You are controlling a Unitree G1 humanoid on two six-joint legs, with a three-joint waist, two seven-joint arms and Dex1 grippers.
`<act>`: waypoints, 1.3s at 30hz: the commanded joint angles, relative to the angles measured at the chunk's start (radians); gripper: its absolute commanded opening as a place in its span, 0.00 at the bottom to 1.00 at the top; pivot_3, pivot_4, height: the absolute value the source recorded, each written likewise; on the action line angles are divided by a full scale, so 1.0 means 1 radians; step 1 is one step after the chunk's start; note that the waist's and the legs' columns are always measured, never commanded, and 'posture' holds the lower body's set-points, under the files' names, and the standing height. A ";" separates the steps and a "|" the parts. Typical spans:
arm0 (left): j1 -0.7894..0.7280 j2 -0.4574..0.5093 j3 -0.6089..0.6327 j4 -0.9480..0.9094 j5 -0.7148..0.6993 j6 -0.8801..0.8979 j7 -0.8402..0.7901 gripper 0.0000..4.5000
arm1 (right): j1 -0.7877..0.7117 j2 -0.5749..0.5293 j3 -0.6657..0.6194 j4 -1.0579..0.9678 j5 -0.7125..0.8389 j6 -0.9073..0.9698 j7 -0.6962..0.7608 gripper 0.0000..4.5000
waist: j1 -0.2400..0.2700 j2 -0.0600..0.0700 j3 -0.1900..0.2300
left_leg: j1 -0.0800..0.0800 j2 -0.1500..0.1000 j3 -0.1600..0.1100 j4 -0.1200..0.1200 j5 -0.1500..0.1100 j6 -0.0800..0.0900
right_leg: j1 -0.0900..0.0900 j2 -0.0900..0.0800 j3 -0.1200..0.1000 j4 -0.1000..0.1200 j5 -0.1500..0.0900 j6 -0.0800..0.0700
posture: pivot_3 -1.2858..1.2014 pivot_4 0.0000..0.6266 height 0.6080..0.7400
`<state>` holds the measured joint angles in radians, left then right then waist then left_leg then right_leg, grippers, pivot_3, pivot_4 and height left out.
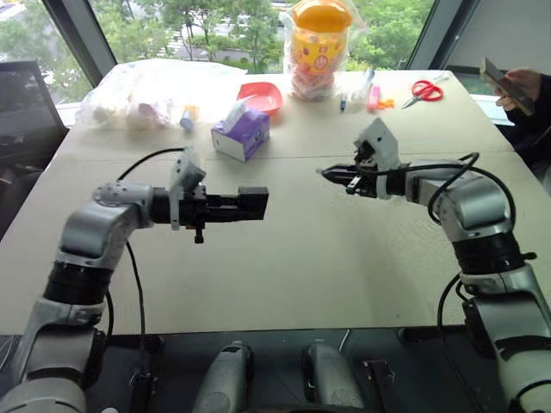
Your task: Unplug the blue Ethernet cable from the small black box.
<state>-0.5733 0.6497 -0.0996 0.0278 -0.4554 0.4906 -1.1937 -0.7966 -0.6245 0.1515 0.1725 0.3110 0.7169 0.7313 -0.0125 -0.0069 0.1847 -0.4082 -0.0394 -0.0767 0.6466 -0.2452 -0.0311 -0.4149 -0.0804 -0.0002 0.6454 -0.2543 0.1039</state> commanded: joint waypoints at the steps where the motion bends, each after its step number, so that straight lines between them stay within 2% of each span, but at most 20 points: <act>1: 0.016 -0.062 -0.023 0.086 0.142 -0.220 0.101 0.11 | -0.015 0.054 -0.022 0.084 -0.101 -0.085 -0.139 0.01 | 0.003 0.000 0.000 | 0.000 0.000 0.000 0.000 0.000 0.000 | 0.000 0.000 0.000 0.000 0.000 0.000 | 0.52 0.24 1.00; 5: -0.013 -0.211 -0.009 0.229 0.174 -0.245 0.257 0.11 | 0.030 0.122 -0.050 0.044 -0.106 -0.058 -0.204 0.01 | 0.005 0.000 0.000 | -0.009 -0.001 0.000 0.001 0.000 0.000 | -0.009 -0.001 0.001 0.002 0.000 0.000 | 0.52 0.24 1.00; 7: -0.037 -0.290 -0.016 0.302 0.191 -0.301 0.293 0.11 | 0.058 0.145 -0.066 -0.010 -0.093 -0.022 -0.221 0.19 | 0.007 0.000 0.000 | -0.009 -0.001 0.000 0.001 0.000 0.000 | -0.010 -0.001 0.000 0.002 0.001 0.001 | 0.52 0.24 1.00; 8: -0.048 -0.323 -0.024 0.333 0.207 -0.340 0.306 0.11 | 0.070 0.151 -0.081 -0.050 -0.080 0.005 -0.226 0.25 | 0.005 0.000 0.000 | -0.010 -0.001 0.000 0.002 0.000 0.000 | -0.010 -0.001 0.000 0.002 0.001 0.001 | 0.52 0.24 1.00; 14: -0.084 -0.418 -0.054 0.451 0.260 -0.435 0.320 0.11 | 0.123 0.126 -0.147 -0.251 -0.031 0.154 -0.233 0.92 | -0.001 0.000 0.000 | -0.009 -0.001 0.001 0.002 0.000 0.000 | -0.010 0.000 0.000 0.004 0.001 0.001 | 0.52 0.24 1.00; 15: -0.085 -0.426 -0.058 0.469 0.270 -0.452 0.322 0.11 | 0.135 0.117 -0.161 -0.290 -0.016 0.185 -0.232 0.99 | -0.001 0.000 0.000 | -0.009 -0.001 0.000 0.002 0.000 0.000 | -0.010 0.000 0.000 0.004 0.001 0.001 | 0.52 0.24 1.00; 24: -0.063 -0.426 -0.062 0.576 0.315 -0.542 0.314 0.11 | 0.259 0.070 -0.244 -0.521 0.064 0.350 -0.247 0.99 | 0.000 0.000 0.000 | -0.007 -0.001 0.000 0.002 0.000 0.000 | -0.008 0.001 0.000 0.004 0.001 0.001 | 0.52 0.24 1.00; 26: -0.059 -0.417 -0.064 0.612 0.331 -0.576 0.317 0.34 | 0.282 0.070 -0.257 -0.549 0.074 0.371 -0.256 1.00 | -0.001 0.000 0.000 | -0.005 -0.001 0.000 0.002 0.000 0.000 | -0.007 0.001 0.000 0.005 0.001 0.001 | 0.52 0.24 1.00; 27: -0.057 -0.413 -0.064 0.623 0.336 -0.588 0.316 0.42 | 0.289 0.071 -0.260 -0.560 0.078 0.380 -0.261 1.00 | -0.001 0.000 0.000 | -0.004 -0.001 0.001 0.002 0.000 0.000 | -0.005 0.001 0.000 0.005 0.001 0.001 | 0.52 0.24 1.00; 32: -0.021 -0.358 -0.047 0.587 0.317 -0.552 0.260 0.95 | 0.343 0.055 -0.282 -0.635 0.121 0.446 -0.253 1.00 | -0.005 0.000 0.000 | 0.000 0.000 0.000 0.001 0.000 0.001 | -0.001 0.001 0.000 0.004 0.001 0.001 | 0.52 0.24 1.00; 33: -0.013 -0.341 -0.042 0.572 0.308 -0.538 0.245 0.99 | 0.354 0.048 -0.278 -0.650 0.128 0.455 -0.248 1.00 | -0.005 0.000 0.000 | 0.001 0.000 0.000 0.001 0.000 0.001 | 0.000 0.001 0.000 0.004 0.001 0.001 | 0.52 0.24 1.00; 39: 0.060 -0.204 0.011 0.385 0.225 -0.373 0.157 0.99 | 0.464 -0.036 -0.282 -0.767 0.199 0.489 -0.179 1.00 | -0.007 0.000 0.000 | 0.001 0.002 -0.001 0.001 0.000 0.001 | 0.000 0.002 0.000 0.004 0.000 0.001 | 0.52 0.24 1.00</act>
<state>-0.5240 0.4184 -0.1241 0.4577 -0.2059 0.0672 -1.0164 -0.3352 -0.6476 -0.1052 -0.5354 0.4823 1.2078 0.5319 -0.0197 -0.0067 0.1843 -0.4069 -0.0377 -0.0776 0.6473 -0.2454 -0.0301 -0.4145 -0.0779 -0.0002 0.6492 -0.2540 0.1044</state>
